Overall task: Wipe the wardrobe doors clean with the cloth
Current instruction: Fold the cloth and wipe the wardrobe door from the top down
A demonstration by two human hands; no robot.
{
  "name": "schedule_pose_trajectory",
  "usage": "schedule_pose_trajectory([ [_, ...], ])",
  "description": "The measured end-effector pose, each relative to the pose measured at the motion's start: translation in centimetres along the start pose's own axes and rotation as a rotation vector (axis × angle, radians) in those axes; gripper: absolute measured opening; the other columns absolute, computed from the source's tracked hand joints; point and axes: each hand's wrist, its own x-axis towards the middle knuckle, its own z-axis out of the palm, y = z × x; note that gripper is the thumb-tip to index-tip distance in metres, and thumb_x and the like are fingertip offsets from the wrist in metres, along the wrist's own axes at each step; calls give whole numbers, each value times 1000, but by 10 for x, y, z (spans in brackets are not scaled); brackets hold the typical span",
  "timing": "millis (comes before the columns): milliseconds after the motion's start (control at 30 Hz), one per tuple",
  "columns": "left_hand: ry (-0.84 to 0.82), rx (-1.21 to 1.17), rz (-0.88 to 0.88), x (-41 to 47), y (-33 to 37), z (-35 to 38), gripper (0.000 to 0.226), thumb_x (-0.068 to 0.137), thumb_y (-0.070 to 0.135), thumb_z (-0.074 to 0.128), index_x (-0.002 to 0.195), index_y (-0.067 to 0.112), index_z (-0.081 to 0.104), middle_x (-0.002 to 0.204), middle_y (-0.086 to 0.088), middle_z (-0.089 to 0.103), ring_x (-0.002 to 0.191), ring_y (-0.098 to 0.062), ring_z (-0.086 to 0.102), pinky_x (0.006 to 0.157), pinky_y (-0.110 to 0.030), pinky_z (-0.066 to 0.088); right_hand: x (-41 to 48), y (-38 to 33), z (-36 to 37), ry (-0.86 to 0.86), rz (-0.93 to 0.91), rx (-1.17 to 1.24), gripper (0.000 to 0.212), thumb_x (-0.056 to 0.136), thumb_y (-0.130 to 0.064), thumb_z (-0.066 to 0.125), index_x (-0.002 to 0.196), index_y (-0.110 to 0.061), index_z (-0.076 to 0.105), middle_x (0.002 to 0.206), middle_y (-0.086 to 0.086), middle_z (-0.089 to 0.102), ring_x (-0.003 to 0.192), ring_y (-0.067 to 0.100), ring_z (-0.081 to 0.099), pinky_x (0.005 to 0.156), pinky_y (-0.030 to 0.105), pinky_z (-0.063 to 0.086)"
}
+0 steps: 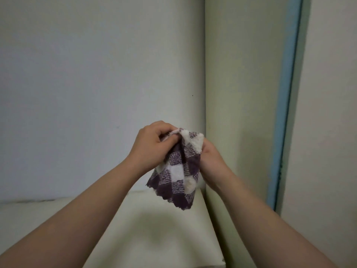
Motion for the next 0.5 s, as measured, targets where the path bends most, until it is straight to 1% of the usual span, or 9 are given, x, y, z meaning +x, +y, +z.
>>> schedule_pose_trajectory([
  [67,22,6,-19,-5,27,8,23,84,14,59,66,29,59,50,18,53,44,3,45,47,-23,32,-16,-21,-17,-23,-4,-8,22,87,-1,57,109,-2,58,107,38,55,79,34,54,71,71,41],
  [133,38,-11,-42,-10,55,20,22,86,19,57,65,24,58,45,13,51,37,-1,41,41,-24,33,-34,-42,-39,-33,-17,-3,24,88,0,56,112,1,54,111,40,52,80,35,53,74,75,38],
  [167,51,-9,-44,-13,68,26,22,86,20,57,65,24,58,45,11,51,36,-3,42,38,-23,35,-41,-50,-50,-37,-26,7,27,88,0,57,114,3,52,112,39,52,82,34,54,77,73,38],
  [233,69,24,-28,-22,99,43,22,86,21,57,65,25,58,44,13,53,35,0,44,35,-16,35,-61,-67,-77,-37,-55,16,30,87,-2,59,115,4,51,109,35,58,83,31,57,80,64,44],
  [300,92,78,4,-31,125,56,24,86,20,58,63,29,56,45,20,54,39,5,45,39,-10,31,-80,-78,-101,-25,-84,34,23,86,-1,60,108,-1,54,96,26,66,79,27,61,74,49,52],
  [333,98,99,12,-34,135,61,25,85,19,59,63,31,56,46,20,54,43,5,46,43,-12,32,-88,-83,-113,-16,-95,50,19,85,1,60,103,-5,55,88,19,67,75,25,62,70,42,53],
  [400,84,132,12,-37,155,73,21,84,19,62,65,29,59,55,13,60,53,1,49,54,-24,38,-105,-93,-142,8,-101,56,18,86,2,58,98,-11,55,80,9,68,70,20,63,63,32,53],
  [467,44,171,6,-35,170,82,12,82,20,64,71,19,65,67,-2,66,64,-14,57,61,-31,42,-117,-103,-174,23,-97,32,18,85,1,59,95,-14,57,75,3,69,67,16,64,59,27,54],
  [500,25,184,3,-32,177,87,10,82,20,64,73,16,67,70,-4,67,68,-18,59,64,-30,43,-122,-109,-191,31,-97,14,18,84,0,60,93,-16,58,73,1,70,66,16,65,58,27,54],
])
